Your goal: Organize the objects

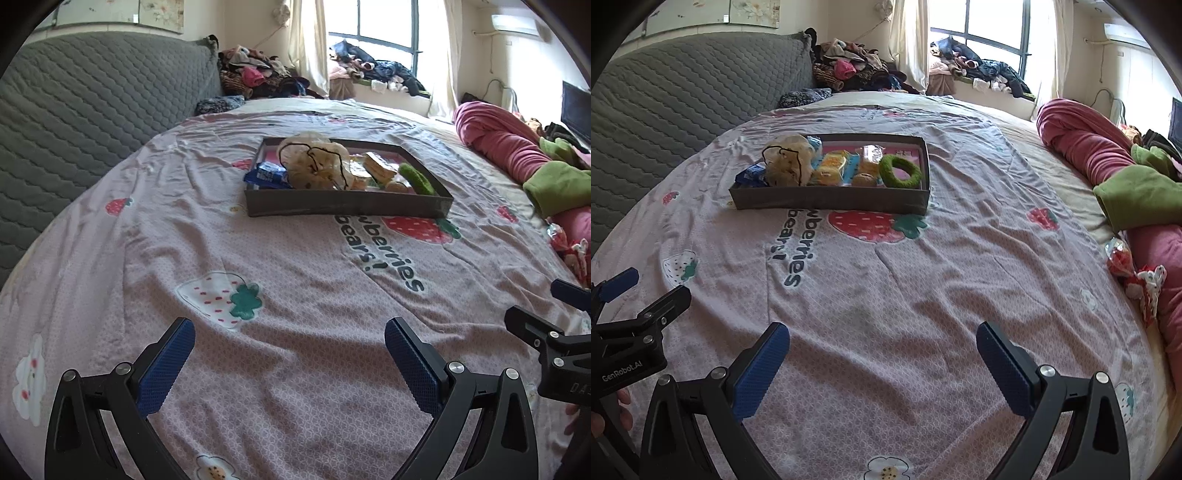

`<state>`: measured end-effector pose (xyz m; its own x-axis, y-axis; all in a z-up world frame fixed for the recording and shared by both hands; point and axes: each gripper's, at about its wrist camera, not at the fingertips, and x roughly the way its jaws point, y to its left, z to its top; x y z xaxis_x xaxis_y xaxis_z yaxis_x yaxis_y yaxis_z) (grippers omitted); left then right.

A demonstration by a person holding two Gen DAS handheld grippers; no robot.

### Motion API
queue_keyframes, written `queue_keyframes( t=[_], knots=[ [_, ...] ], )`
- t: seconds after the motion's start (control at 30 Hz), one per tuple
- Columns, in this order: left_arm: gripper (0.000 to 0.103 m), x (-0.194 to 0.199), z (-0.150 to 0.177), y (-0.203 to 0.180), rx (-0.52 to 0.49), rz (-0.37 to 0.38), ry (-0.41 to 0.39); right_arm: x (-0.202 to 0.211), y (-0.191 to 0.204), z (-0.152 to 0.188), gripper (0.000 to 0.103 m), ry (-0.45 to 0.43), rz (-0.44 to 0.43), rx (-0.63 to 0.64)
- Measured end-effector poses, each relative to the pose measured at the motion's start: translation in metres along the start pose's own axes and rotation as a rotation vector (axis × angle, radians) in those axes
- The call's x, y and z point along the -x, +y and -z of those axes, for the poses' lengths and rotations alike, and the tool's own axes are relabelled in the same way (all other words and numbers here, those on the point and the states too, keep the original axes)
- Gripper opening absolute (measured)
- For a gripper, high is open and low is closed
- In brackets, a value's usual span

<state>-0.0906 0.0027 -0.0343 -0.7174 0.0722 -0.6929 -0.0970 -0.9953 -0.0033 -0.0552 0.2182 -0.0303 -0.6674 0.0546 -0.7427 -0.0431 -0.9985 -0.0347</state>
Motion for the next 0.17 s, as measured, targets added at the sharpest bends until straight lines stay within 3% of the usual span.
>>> queue_keyframes(
  t=[0.17],
  knots=[
    [0.102,-0.0047,0.0041,-0.0016,-0.007,-0.006,0.013,-0.0041,-0.0034,0.0046,0.102,0.011,0.008,-0.009]
  ],
)
